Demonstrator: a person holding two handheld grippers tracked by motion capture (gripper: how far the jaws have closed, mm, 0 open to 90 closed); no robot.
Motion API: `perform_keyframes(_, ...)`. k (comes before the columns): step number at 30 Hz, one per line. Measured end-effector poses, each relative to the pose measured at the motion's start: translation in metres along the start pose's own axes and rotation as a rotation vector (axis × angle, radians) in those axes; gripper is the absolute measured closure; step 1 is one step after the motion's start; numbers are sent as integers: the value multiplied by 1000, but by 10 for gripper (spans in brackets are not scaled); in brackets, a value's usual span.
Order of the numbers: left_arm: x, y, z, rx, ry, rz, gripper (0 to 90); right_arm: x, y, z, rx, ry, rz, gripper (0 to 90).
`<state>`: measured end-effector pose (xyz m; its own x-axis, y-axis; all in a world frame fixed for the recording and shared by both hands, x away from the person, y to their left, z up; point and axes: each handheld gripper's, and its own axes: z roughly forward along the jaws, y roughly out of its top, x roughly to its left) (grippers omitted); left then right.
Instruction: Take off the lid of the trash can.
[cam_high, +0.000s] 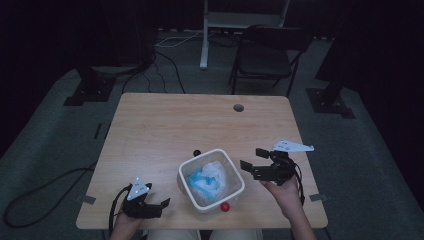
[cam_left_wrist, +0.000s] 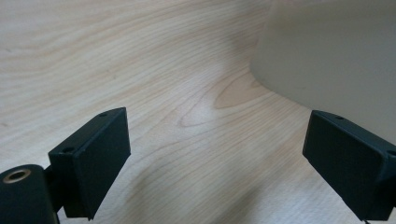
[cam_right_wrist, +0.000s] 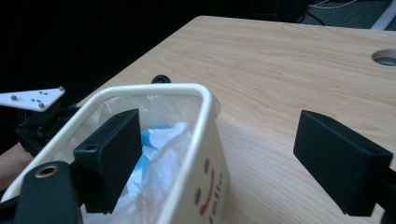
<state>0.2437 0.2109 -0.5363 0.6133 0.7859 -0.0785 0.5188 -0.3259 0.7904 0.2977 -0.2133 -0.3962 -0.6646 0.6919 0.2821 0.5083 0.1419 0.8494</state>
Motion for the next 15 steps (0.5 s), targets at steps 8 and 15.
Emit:
perform_keyframes(8,1,-1,1,2,-32,-19,82,7,4,20,62,-4,1,297)
perform_keyframes(15,1,-2,2,6,-24,-13,82,9,6,33,115,-25,-7,401)
